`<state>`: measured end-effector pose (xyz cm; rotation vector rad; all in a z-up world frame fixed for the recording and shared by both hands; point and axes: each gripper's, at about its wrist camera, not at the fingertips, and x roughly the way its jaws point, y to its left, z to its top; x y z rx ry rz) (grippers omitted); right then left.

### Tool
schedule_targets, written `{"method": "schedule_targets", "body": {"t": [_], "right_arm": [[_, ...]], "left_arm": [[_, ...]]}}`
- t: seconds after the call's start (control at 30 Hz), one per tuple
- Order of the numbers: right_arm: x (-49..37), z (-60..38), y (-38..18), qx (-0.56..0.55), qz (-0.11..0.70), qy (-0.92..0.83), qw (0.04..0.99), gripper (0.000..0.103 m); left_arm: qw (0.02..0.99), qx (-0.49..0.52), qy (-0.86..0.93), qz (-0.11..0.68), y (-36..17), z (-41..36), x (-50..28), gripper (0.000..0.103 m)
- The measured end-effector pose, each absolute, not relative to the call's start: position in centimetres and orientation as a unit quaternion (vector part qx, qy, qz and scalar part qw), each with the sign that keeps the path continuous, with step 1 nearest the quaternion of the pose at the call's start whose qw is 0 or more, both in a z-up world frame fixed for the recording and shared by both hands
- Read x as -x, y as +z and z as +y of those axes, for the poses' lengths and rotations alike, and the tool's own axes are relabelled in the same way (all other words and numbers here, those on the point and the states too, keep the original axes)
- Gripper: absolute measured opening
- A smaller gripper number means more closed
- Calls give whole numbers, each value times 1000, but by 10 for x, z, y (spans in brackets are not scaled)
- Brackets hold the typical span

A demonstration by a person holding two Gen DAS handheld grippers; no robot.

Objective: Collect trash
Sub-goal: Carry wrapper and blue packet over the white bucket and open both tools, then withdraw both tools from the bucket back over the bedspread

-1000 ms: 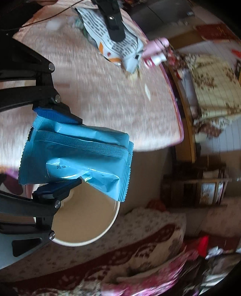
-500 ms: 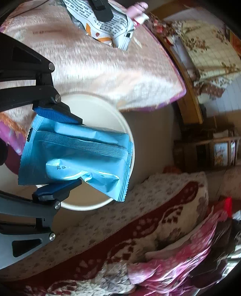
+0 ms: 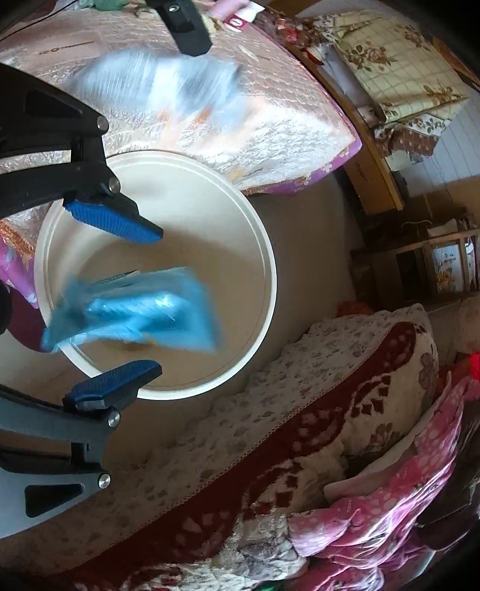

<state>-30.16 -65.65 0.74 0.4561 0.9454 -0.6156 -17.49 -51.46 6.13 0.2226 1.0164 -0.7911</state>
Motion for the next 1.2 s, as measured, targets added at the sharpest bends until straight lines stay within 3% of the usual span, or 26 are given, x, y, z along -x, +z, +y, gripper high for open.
{"method": "schedule_targets", "body": {"t": [0.1,0.6,1.2], "right_arm": [[305,-661,8,-227,435,-292,821,76],[308,-640,32,-222,402,-289,840,76],[289,-547,87,-179,379,-221,881,76]], "left_arm": [[793,-103,-367,475,61,-511,174,55],[827,-109,-340,435,93,-461,183,56],[871,-104,-271,395,134,-360,182,60]]}}
